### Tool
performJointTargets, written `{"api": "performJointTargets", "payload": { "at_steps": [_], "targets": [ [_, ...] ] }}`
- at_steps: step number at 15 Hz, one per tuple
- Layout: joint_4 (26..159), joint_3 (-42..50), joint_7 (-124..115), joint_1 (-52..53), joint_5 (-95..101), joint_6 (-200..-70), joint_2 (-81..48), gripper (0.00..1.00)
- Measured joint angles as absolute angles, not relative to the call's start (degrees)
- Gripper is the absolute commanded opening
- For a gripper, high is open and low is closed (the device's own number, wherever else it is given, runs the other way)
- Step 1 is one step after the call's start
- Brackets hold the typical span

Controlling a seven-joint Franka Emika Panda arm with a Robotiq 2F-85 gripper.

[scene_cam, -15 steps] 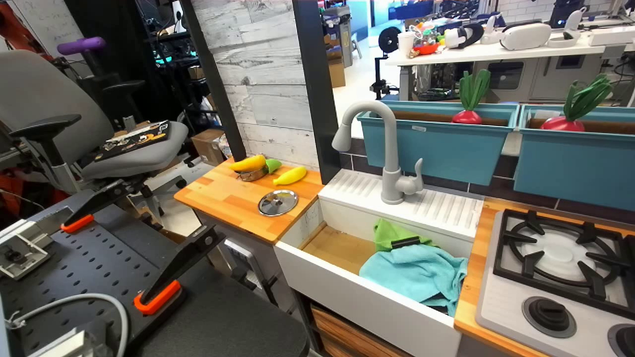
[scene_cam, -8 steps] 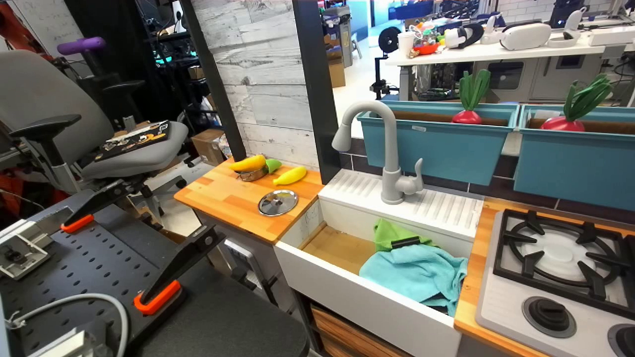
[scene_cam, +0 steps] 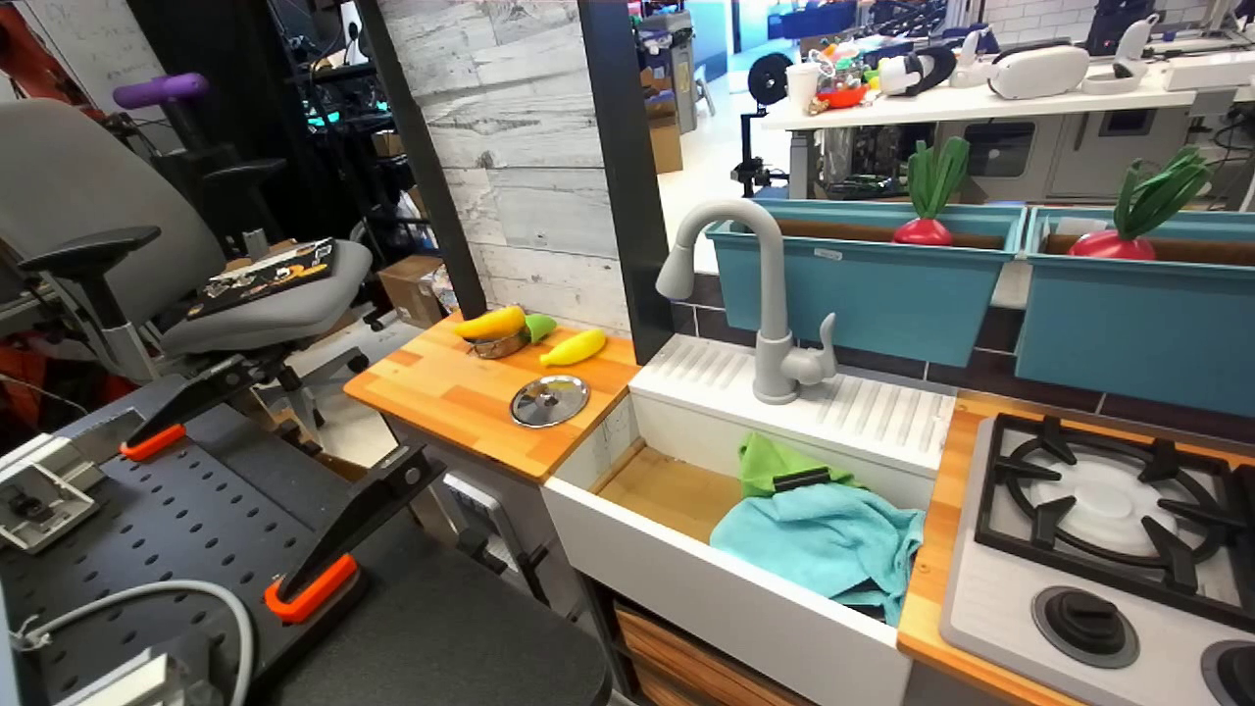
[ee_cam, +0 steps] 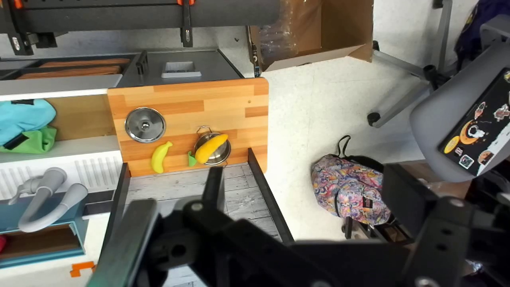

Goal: Turn the tap nozzle to the right

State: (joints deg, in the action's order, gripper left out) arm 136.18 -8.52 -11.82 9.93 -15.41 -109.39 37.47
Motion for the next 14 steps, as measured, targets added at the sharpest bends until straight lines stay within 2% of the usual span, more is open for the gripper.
{"api": "performJointTargets", "payload": {
  "at_steps": [9,14],
  "targets": [
    [139.59,-8.25,-11.70,7.47,-14.90,-110.74,36.45,1.00],
    [145.99,-6.78,-10.73,3.52,-13.22,-119.17,31.45,1.00]
  ]
}}
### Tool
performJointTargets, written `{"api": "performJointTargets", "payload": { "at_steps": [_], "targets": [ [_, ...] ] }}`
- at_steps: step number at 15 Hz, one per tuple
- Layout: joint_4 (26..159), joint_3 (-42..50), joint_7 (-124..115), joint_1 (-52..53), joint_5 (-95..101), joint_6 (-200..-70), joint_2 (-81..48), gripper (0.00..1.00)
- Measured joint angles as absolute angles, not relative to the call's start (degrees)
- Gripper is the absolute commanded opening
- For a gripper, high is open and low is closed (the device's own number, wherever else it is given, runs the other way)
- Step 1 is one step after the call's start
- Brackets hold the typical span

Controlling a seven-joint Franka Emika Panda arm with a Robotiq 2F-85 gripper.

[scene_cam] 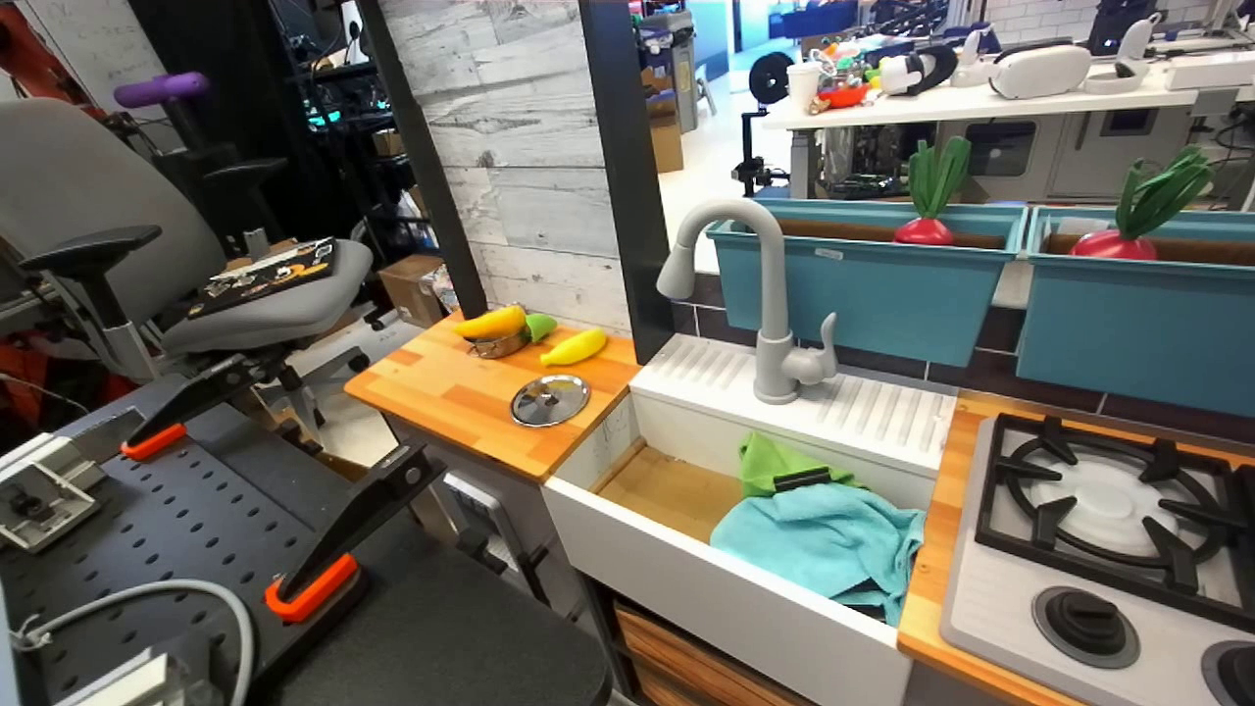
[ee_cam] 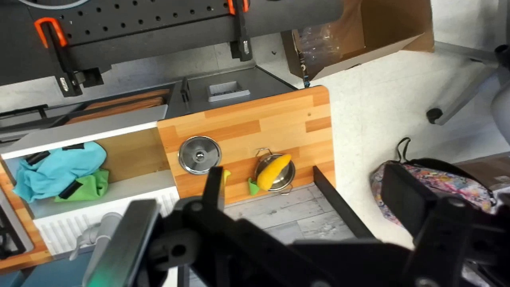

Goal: Turn the tap nozzle to the right

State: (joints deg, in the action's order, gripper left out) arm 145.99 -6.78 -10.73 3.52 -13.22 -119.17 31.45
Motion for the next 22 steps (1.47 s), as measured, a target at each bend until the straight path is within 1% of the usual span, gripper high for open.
{"api": "performJointTargets", "payload": {
  "at_steps": [6,10,14,22],
  "targets": [
    [153.17,-2.54,-9.40,-0.34,-12.86,-135.68,19.49,1.00],
    [153.60,0.40,-9.36,-1.74,-12.95,-143.15,10.74,1.00],
    [152.16,1.84,-9.17,-1.85,-13.71,-145.37,5.01,1.00],
    [151.54,1.84,-9.17,-1.84,-13.74,-145.37,4.43,1.00]
  ]
}}
